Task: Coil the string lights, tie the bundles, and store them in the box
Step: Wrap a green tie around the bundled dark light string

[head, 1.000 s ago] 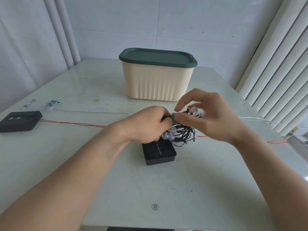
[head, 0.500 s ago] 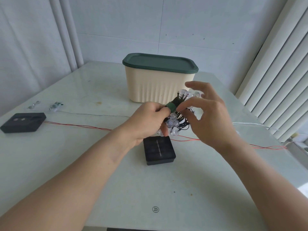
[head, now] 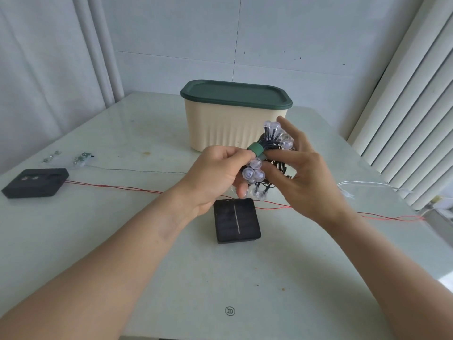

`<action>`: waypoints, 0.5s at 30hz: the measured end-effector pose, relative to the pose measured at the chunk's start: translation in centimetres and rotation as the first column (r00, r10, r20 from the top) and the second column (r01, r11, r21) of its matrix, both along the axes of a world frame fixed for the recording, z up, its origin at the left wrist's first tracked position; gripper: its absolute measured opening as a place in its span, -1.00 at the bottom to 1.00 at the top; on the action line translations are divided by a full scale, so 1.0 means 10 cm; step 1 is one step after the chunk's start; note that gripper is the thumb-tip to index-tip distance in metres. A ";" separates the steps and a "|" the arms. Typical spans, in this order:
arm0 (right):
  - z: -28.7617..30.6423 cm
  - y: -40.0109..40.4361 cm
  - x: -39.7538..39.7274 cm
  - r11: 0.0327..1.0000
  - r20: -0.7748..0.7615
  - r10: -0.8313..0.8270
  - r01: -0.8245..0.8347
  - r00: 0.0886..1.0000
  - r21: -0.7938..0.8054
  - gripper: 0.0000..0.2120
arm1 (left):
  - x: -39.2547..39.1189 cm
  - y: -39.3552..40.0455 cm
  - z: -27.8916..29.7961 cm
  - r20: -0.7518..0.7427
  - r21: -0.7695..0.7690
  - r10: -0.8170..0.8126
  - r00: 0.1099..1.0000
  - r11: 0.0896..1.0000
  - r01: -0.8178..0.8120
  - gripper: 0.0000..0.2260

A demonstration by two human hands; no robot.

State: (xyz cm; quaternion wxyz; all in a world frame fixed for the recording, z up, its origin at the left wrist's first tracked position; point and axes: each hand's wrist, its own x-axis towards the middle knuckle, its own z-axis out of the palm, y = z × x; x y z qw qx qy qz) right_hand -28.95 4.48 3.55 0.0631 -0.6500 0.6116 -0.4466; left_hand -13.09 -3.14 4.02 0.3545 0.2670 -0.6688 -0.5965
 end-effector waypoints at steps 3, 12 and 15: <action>-0.02 -0.01 0.03 0.998 0.070 0.002 0.003 0.998 -0.065 -0.86 | 0.01 -0.01 0.02 -0.015 -0.030 0.023 1.000 0.999 -0.023 -0.69; 0.06 0.04 0.06 0.999 0.133 -0.020 0.024 0.991 -0.032 -0.86 | 0.02 -0.10 -0.08 0.042 -0.013 0.149 0.988 0.989 -0.149 -0.74; 0.04 0.03 0.01 0.995 0.031 -0.072 0.069 0.997 0.065 -0.86 | 0.00 -0.08 -0.09 0.031 -0.020 0.138 0.990 0.990 -0.138 -0.74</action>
